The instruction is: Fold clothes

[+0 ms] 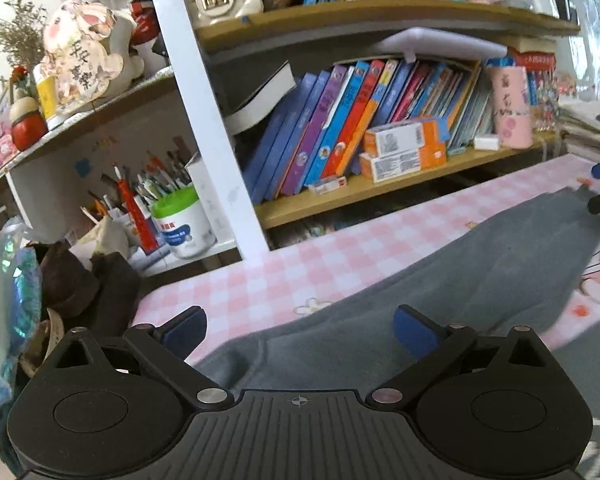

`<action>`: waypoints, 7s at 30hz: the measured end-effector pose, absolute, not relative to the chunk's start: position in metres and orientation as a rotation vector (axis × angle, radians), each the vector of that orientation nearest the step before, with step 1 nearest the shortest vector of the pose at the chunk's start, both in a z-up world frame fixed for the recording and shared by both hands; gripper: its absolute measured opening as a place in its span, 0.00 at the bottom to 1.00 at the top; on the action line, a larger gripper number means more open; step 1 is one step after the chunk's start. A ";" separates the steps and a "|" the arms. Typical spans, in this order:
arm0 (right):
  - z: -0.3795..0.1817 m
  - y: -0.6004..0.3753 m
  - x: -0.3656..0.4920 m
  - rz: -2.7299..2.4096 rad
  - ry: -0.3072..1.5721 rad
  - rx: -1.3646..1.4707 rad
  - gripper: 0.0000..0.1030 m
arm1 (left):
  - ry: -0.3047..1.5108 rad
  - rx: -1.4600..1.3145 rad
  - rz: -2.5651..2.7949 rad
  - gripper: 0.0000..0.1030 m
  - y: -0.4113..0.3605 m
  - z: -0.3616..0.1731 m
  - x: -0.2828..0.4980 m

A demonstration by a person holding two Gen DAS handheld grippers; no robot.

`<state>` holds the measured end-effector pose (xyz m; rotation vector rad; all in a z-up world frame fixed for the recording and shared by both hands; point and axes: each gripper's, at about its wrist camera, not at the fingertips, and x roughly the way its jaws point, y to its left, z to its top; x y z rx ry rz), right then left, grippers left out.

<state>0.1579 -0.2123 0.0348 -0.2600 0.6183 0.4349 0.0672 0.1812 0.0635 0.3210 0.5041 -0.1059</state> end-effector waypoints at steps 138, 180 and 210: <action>-0.008 -0.317 -0.116 0.312 0.673 0.251 0.16 | 0.382 -0.824 0.086 0.54 0.302 -0.011 -0.144; 0.016 -0.327 -0.128 0.270 0.660 0.218 0.40 | 0.259 -0.796 0.175 0.35 0.310 -0.012 -0.200; -0.009 -0.162 -0.128 0.512 0.613 -0.094 0.23 | 0.083 -0.800 0.032 0.14 0.294 -0.010 -0.203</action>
